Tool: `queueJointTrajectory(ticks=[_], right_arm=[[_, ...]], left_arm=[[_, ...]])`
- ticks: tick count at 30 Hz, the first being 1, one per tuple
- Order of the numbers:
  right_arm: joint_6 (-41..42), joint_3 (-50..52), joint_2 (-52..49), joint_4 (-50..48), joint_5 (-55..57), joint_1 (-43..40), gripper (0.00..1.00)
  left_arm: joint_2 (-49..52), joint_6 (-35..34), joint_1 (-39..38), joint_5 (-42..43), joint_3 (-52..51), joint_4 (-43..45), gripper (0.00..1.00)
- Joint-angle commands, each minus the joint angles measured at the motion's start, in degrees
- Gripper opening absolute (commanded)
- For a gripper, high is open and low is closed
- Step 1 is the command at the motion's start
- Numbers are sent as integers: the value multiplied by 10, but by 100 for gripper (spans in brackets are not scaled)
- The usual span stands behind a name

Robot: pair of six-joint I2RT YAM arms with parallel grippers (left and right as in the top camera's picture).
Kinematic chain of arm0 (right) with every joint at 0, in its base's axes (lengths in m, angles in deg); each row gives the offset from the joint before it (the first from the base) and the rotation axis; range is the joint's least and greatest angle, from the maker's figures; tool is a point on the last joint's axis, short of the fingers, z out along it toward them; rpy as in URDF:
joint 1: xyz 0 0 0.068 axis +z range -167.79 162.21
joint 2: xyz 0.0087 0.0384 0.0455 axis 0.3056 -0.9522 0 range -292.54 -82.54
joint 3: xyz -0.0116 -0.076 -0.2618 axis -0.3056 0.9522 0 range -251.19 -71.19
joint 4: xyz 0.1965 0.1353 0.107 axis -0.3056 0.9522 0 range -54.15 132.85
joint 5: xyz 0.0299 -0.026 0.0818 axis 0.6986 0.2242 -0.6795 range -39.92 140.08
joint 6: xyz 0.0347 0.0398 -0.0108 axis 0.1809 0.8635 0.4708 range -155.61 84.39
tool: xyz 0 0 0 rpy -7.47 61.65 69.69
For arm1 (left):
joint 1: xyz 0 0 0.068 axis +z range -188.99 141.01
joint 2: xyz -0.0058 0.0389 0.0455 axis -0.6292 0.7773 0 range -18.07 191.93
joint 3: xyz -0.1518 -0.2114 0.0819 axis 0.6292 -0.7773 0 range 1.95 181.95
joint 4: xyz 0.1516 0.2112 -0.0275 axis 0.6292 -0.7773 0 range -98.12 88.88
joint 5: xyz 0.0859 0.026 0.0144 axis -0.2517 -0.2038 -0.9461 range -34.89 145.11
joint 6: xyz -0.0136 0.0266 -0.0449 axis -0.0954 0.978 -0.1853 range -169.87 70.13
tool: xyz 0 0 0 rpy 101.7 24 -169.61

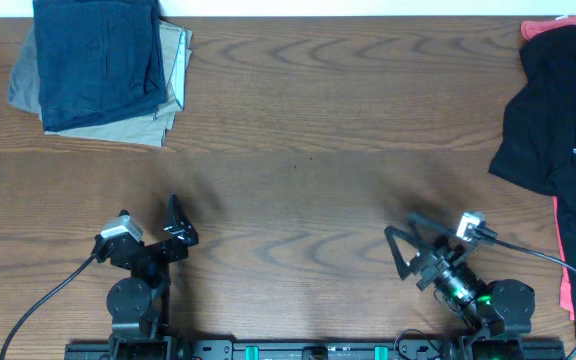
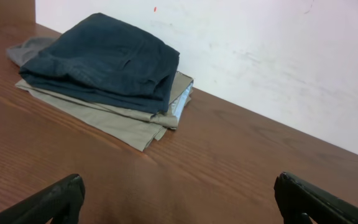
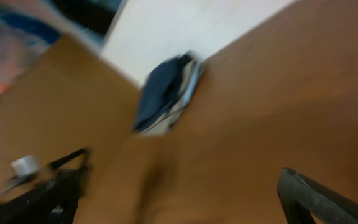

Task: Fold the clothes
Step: 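Reach the right gripper to the black polo shirt at right edge and grasp it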

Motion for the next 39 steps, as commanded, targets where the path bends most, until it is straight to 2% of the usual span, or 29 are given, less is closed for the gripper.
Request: queueJointTrajectory(ticks=[1,8,10,12,16,18,22,28,34,36,39], right_arm=[[94,1,3,-19,-85,-4,99],[71,-4,3,-262,-78,-4,99],[63,-20,3,-272,-50,-4,99],[16,-45,-1,-262,-35,-4,99],[-133,-134,-39,-123,18,-5,99],[-227,-198,-86,-22,58,-5,99],[-346,-334,-218,160,204,-5,99],[-395,-563,-487,381,438,-5,99],[-430,-818,-763,612,470,-13,99],[-444,-868,-823,647,476,-13,99],[-455,-899,-889,639,511,-14,99]], left_arm=[[-3,5,3,-11,-17,-10,98],[-3,5,3,-11,-17,-10,98],[-3,5,3,-11,-17,-10,98],[-3,5,3,-11,-17,-10,98],[-3,5,3,-11,-17,-10,98],[-3,5,3,-11,-17,-10,98],[-3,5,3,-11,-17,-10,98],[-3,5,3,-11,-17,-10,98],[-3,5,3,-11,-17,-10,98],[-3,5,3,-11,-17,-10,98],[-3,5,3,-11,-17,-10,98]])
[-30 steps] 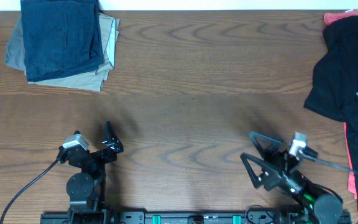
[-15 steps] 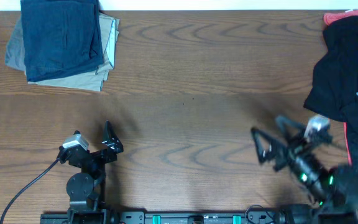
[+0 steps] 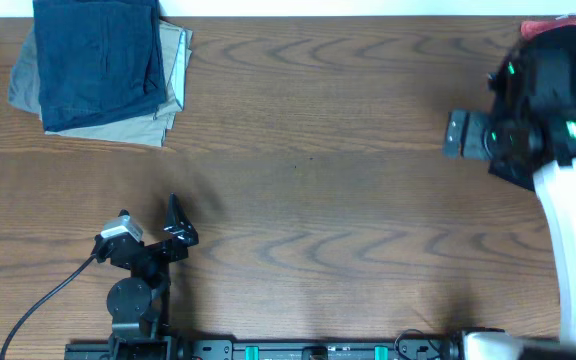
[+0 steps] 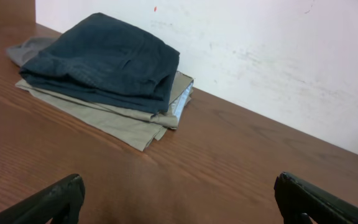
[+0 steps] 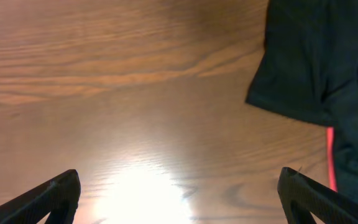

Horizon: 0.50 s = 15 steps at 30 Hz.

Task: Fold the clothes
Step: 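Reach the right gripper to the black polo shirt at right edge and grasp it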

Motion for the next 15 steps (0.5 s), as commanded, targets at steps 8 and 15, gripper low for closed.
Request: queueJointTrajectory(ticks=[8,15], right_arm=[[-33,-30,-145,-52,99,-82,99],[-32,-29,-207,-52,36,-167,99]], left_arm=[[-3,5,3,-11,-17,-10,98],[-3,5,3,-11,-17,-10,98]])
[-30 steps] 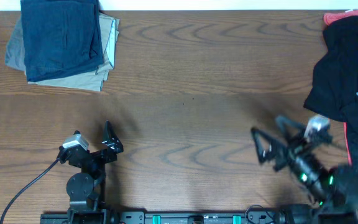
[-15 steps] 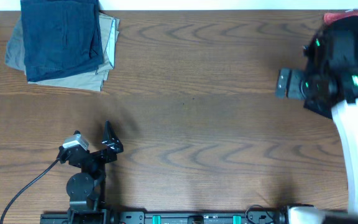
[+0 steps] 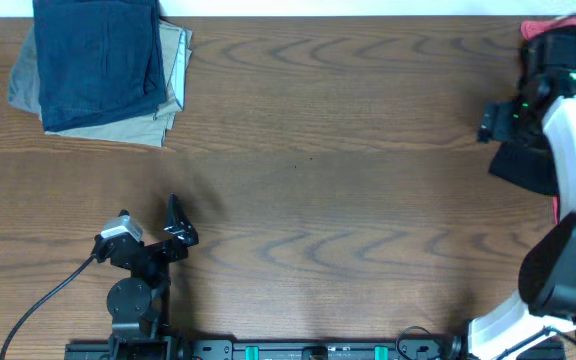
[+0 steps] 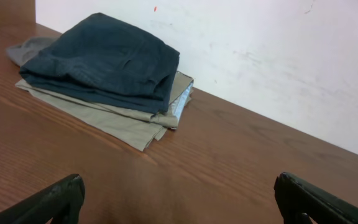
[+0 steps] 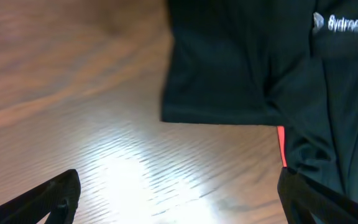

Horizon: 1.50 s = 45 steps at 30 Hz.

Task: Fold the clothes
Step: 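Reach the right gripper to the black polo shirt at right edge and grasp it, then drag the black shirt with the right gripper to the table center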

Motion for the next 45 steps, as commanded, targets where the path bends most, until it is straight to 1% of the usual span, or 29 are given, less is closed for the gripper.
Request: queueJointTrajectory(ticks=[1,5,7,8,9,10,13,19,25,27,29,31,32,34,35,36,40,45], right_arm=[[-8,-10,-17,-6,-24,-24,98],[-41,-10,-53,-18,-64,-43,88],[-40,-10,-73,-18,-65,-47,91],[-40,-10,-84,-18,-65,-49,99],[-40,-10,-95,-18,-65,-50,99],[-40,-10,-106,-19,-63,-51,96],[-40,-10,-133,-27,-58,-55,81],[-41,-10,-169,-40,-56,-58,78],[-45,-6,-194,-50,-56,-75,78],[-45,-6,-200,-50,-56,-79,76],[-45,-5,-203,-51,-56,-80,70],[-44,-3,-203,-56,-56,-80,57],[-44,-3,-203,-57,-56,-80,49],[-44,-3,-203,-56,-56,-80,22],[-42,-4,-202,-55,-56,-80,6],[-41,-5,-201,-53,-57,-80,1],[-11,-22,-183,-35,-59,-78,1],[-7,-67,-124,-5,-97,-68,1]], left_arm=[[-3,5,3,-11,-17,-10,98],[-3,5,3,-11,-17,-10,98],[-3,5,3,-11,-17,-10,98],[-3,5,3,-11,-17,-10,98],[-3,5,3,-11,-17,-10,98],[-3,5,3,-11,-17,-10,98],[-3,5,3,-11,-17,-10,98],[-3,5,3,-11,-17,-10,98],[-3,5,3,-11,-17,-10,98],[-3,5,3,-11,-17,-10,98],[-3,5,3,-11,-17,-10,98],[-3,5,3,-11,-17,-10,98],[-3,5,3,-11,-17,-10,98],[-3,5,3,-11,-17,-10,98],[-3,5,3,-11,-17,-10,98],[-3,5,3,-11,-17,-10,98],[-3,5,3,-11,-17,-10,98],[-3,5,3,-11,-17,-10,98]])
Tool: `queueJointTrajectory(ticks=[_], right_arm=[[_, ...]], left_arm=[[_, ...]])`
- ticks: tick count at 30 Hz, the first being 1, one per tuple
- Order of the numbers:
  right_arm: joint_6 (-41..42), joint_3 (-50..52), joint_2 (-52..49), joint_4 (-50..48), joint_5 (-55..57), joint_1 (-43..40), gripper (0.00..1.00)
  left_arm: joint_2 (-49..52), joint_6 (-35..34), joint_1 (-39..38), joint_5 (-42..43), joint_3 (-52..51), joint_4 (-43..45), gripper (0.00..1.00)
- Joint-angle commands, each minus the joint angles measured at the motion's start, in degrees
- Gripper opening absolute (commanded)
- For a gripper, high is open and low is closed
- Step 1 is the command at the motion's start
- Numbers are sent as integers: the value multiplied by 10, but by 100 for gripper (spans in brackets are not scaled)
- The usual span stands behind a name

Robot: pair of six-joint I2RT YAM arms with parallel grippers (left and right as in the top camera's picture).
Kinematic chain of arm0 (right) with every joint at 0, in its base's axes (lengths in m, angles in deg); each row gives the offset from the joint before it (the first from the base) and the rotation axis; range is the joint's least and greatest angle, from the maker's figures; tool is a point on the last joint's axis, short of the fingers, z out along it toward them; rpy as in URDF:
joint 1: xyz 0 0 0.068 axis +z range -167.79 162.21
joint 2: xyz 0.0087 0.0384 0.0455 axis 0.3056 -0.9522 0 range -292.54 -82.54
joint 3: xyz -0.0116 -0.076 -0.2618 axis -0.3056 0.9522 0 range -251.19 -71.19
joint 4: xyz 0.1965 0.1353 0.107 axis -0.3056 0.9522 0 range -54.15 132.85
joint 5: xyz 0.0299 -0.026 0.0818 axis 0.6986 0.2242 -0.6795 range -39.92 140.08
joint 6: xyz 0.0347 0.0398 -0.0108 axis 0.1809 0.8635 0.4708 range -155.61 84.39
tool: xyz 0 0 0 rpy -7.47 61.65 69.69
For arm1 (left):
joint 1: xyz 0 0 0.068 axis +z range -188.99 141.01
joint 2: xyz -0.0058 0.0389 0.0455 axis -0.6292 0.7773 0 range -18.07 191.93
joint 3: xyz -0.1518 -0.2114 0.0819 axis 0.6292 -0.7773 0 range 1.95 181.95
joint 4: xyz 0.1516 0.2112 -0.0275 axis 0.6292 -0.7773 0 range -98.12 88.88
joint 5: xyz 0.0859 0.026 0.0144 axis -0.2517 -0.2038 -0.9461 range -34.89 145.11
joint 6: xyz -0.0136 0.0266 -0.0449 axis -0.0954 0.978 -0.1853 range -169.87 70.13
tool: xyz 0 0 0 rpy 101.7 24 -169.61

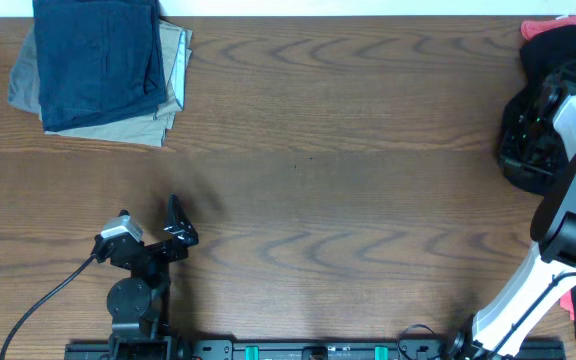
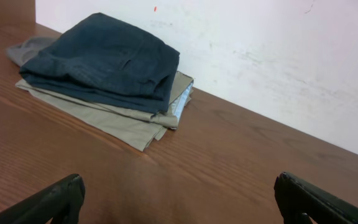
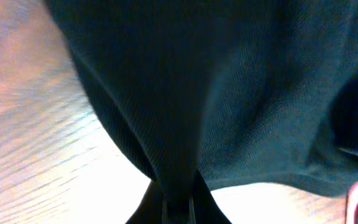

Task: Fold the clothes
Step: 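Drag the black shirt with the right gripper to the table center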

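A crumpled black shirt (image 1: 558,45) lies at the table's right edge, and its cloth (image 3: 229,74) fills the right wrist view. My right gripper (image 1: 521,135) is down on the shirt's left part, shut (image 3: 179,202) on a pinched fold of black fabric. A pink garment (image 1: 543,25) shows under the shirt. My left gripper (image 1: 175,222) rests near the front left, open (image 2: 179,208), with bare wood between its fingers. A folded stack, navy on khaki (image 1: 103,65), sits at the far left (image 2: 104,68).
The white right arm (image 1: 568,200) reaches from the front right corner along the table's right edge. A pale wall (image 2: 260,56) runs behind the table's far edge. A strip of pink cloth (image 1: 566,300) hangs off the right side.
My right gripper was open just above the black shirt's left hem. Now it is lower and shut on a fold of that shirt. The left arm has not moved.
Both arms sat near the front edge, the right gripper open. Then the right arm was at the far right beside the black shirt, open, then over the shirt's hem. Now it grips the shirt. The left arm and the folded stack have stayed put.
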Motion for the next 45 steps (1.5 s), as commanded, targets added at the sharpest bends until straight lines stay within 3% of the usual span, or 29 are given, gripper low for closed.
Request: queueJointTrajectory(ticks=[1,8,14,25,30,36,38,39,42,43,45], right_arm=[[16,-45,71,7,-44,12,1],[16,-93,191,4,-125,76,1],[18,-137,255,2,-125,211,1],[40,-171,241,-50,-126,495,1],[51,-171,191,-47,-126,585,2],[65,-171,156,-37,-126,628,17],[65,-176,163,-24,-125,627,26],[65,-180,170,-13,-119,624,40],[69,-197,193,35,-68,602,46],[76,-200,200,47,-48,594,53],[92,-205,223,75,0,563,83]], left_arm=[[-3,5,3,-11,-17,-10,98],[-3,5,3,-11,-17,-10,98],[-3,5,3,-11,-17,-10,98],[-3,5,3,-11,-17,-10,98],[-3,5,3,-11,-17,-10,98],[-3,5,3,-11,-17,-10,98],[-3,5,3,-11,-17,-10,98],[-3,5,3,-11,-17,-10,98],[-3,5,3,-11,-17,-10,98],[-3,5,3,-11,-17,-10,98],[-3,5,3,-11,-17,-10,98]])
